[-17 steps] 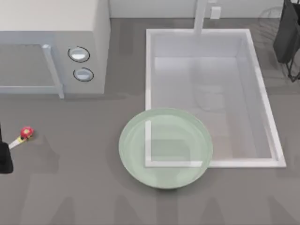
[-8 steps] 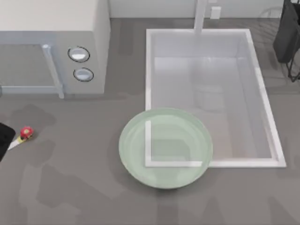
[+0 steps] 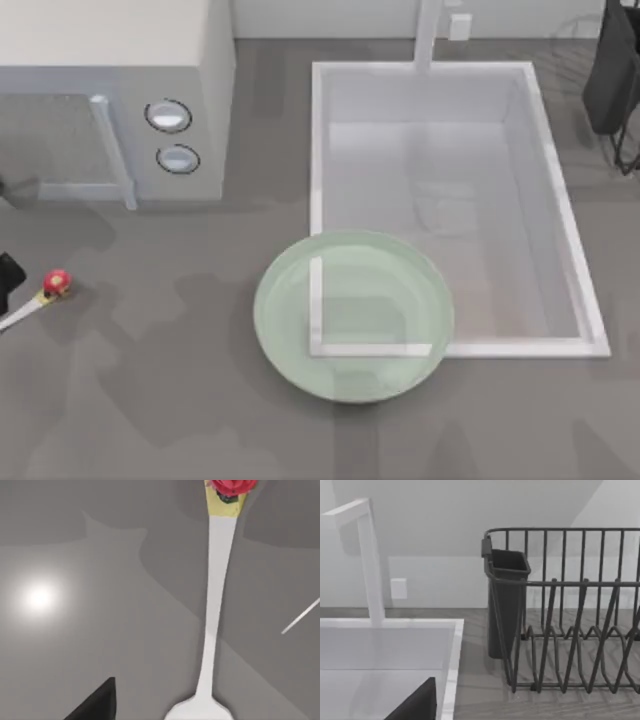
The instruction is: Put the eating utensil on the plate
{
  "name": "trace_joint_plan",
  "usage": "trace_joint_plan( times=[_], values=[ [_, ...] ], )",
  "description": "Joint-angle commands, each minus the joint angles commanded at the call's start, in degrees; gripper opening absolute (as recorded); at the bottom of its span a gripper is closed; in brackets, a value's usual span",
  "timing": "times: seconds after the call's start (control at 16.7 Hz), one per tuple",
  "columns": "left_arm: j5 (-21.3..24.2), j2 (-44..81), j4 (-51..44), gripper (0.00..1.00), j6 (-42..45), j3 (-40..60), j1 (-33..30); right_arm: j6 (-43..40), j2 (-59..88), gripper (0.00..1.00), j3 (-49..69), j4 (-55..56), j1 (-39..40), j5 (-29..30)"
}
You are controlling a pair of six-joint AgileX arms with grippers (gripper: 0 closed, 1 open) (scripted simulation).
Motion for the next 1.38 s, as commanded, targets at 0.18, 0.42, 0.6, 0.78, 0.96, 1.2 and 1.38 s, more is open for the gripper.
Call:
trace_joint_plan(
  times=[0.18, 0.42, 0.6, 0.78, 0.96, 1.2, 1.38],
  values=[
    [-0.04, 5.99, -3.39, 1.00, 3.27, 4.88, 0.39, 0.00, 0.00, 1.00, 0.00, 0.00, 0.00, 0.00],
    [-0.04, 7.26, -4.10, 1.00, 4.01, 6.08, 0.47, 0.00, 0.00, 1.00, 0.00, 0.00, 0.00, 0.00],
    [-0.05, 7.04, -3.88, 1.00, 3.93, 5.77, 0.18, 0.00, 0.00, 1.00, 0.00, 0.00, 0.00, 0.00],
    [-0.05, 6.68, -1.31, 1.00, 4.00, 2.67, 0.45, 0.00, 0.00, 1.00, 0.00, 0.00, 0.00, 0.00],
    [-0.06, 7.64, 4.14, 1.00, 4.29, -1.80, 0.73, 0.00, 0.00, 1.00, 0.00, 0.00, 0.00, 0.00],
    [-0.05, 11.82, 12.54, 1.00, 4.51, -6.22, 0.91, 0.00, 0.00, 1.00, 0.00, 0.00, 0.00, 0.00],
    [-0.02, 15.71, 16.79, 1.00, 4.35, -6.65, 0.69, 0.00, 0.00, 1.00, 0.00, 0.00, 0.00, 0.00]
  ],
)
